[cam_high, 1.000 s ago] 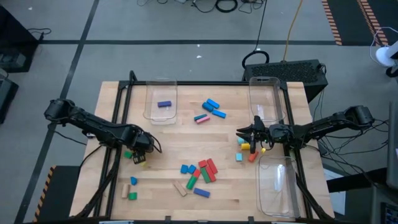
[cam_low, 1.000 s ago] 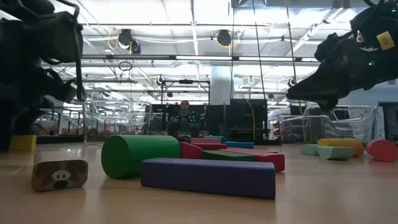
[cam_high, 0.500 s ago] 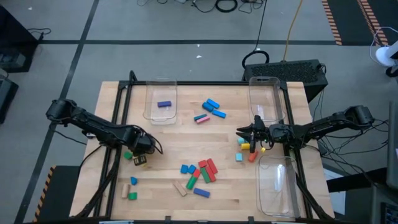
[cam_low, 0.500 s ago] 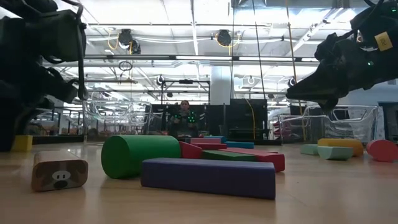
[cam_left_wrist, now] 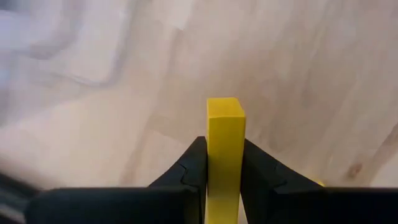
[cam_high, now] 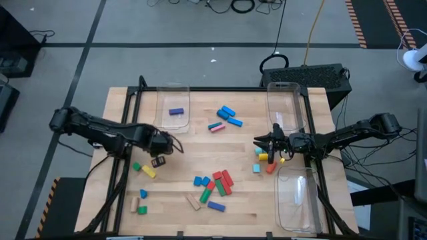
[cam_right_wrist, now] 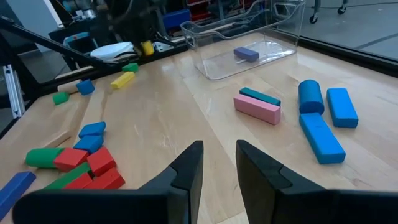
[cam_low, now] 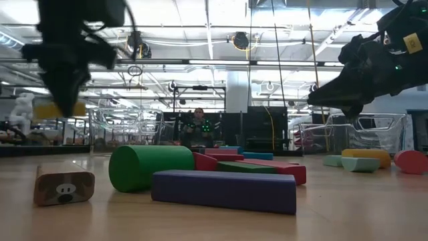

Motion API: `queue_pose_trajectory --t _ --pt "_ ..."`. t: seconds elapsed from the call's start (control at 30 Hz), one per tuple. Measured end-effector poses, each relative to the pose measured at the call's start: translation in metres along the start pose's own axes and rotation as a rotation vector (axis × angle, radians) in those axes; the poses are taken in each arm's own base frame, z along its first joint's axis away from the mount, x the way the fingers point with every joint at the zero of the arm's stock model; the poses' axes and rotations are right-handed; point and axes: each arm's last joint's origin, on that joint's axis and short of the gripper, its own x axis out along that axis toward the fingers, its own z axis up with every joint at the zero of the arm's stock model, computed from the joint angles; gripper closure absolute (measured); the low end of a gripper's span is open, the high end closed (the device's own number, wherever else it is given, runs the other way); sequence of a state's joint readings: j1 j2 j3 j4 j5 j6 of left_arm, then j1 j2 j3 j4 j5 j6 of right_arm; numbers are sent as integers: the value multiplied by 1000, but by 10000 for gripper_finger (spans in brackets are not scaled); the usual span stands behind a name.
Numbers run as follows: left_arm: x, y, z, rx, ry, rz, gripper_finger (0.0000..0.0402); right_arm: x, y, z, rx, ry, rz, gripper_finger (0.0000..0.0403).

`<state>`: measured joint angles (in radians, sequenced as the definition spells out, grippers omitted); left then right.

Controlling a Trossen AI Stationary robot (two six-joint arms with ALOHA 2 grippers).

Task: Sort blocks by size
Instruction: Put the yellow rectangle block into the top left transparent bin

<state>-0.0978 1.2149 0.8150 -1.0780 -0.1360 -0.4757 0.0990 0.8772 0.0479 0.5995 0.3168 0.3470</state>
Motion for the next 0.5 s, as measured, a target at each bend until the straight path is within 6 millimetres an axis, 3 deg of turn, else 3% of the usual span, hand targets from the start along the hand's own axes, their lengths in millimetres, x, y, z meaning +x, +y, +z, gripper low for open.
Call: queue_pose_trajectory --t 0.3,0.5 --pt "-51 33 35 -16 -125 41 340 0 0 0 0 1 0 323" --pt "-56 67 53 -21 -176 81 340 0 0 0 -1 2 -1 323"
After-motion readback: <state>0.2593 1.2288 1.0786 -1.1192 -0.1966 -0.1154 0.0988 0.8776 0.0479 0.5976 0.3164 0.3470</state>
